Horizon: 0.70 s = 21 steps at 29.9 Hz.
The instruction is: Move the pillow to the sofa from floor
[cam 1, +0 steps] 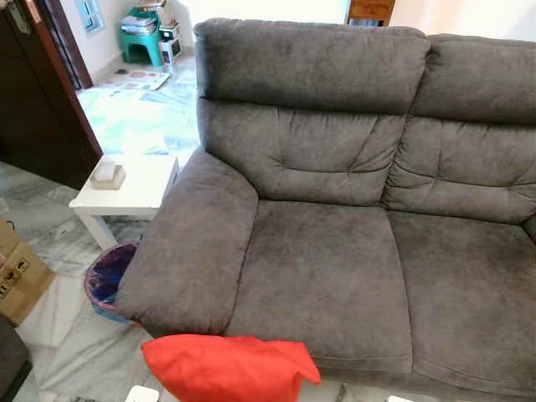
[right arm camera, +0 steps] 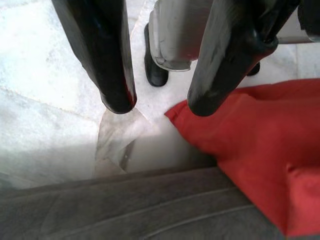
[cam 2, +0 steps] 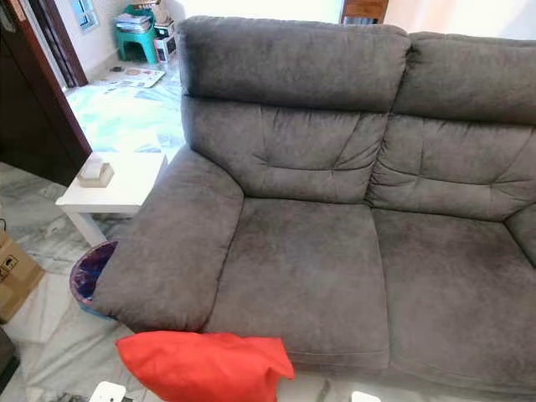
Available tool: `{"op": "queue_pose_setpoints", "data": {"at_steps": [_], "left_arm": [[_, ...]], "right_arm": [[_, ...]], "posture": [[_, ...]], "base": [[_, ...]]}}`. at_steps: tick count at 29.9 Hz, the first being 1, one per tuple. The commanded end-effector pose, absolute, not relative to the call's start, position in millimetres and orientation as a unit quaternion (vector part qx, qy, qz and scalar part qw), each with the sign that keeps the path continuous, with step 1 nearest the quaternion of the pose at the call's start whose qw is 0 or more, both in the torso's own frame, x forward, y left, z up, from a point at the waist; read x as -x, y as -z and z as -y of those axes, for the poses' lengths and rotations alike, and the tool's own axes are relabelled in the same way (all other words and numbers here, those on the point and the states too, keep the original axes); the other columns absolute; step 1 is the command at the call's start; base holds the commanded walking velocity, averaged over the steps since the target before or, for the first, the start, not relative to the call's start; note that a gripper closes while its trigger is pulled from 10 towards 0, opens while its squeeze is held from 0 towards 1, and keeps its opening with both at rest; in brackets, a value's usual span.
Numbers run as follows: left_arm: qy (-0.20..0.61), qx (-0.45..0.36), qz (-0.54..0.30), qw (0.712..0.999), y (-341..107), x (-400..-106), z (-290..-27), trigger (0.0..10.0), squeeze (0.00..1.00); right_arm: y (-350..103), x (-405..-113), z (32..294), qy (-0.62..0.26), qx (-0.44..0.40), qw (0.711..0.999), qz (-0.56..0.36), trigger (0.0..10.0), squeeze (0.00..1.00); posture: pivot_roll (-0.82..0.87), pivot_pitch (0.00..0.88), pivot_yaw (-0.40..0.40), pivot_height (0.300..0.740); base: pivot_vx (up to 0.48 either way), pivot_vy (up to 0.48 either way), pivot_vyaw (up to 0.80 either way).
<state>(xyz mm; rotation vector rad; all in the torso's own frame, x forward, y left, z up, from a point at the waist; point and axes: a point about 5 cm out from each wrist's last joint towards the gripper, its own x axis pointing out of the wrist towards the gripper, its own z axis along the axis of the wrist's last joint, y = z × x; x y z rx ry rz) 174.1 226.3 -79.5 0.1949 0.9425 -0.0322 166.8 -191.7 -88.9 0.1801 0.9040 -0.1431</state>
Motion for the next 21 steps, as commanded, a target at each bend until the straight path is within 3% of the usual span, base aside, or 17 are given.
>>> {"op": "queue_pose_setpoints", "data": {"at_steps": [1,5,21], "left_arm": [[0.023,-0.095,-0.464,0.881,83.5,-167.7,-222.3,10.0,0.0],[0.014,-0.09,-0.462,0.882,83.0,-168.6,-223.2,10.0,0.0],[0.009,-0.094,-0.456,0.885,81.5,-170.1,-225.8,10.0,0.0]], "right_arm": [[90.2,-161.8,196.2,0.075,-0.084,0.891,-0.439,10.0,0.0],[90.0,-162.4,195.7,0.07,-0.08,0.893,-0.438,10.0,0.0],[91.1,-159.2,195.6,0.06,-0.073,0.893,-0.441,10.0,0.0]], "posture": [[0.0,0.098,0.008,0.74],[0.01,0.099,0.007,0.74],[0.01,0.097,0.008,0.74]], "base": [[0.0,-0.469,0.0],[0.0,0.0,0.37],[0.0,0.0,0.8]]}}
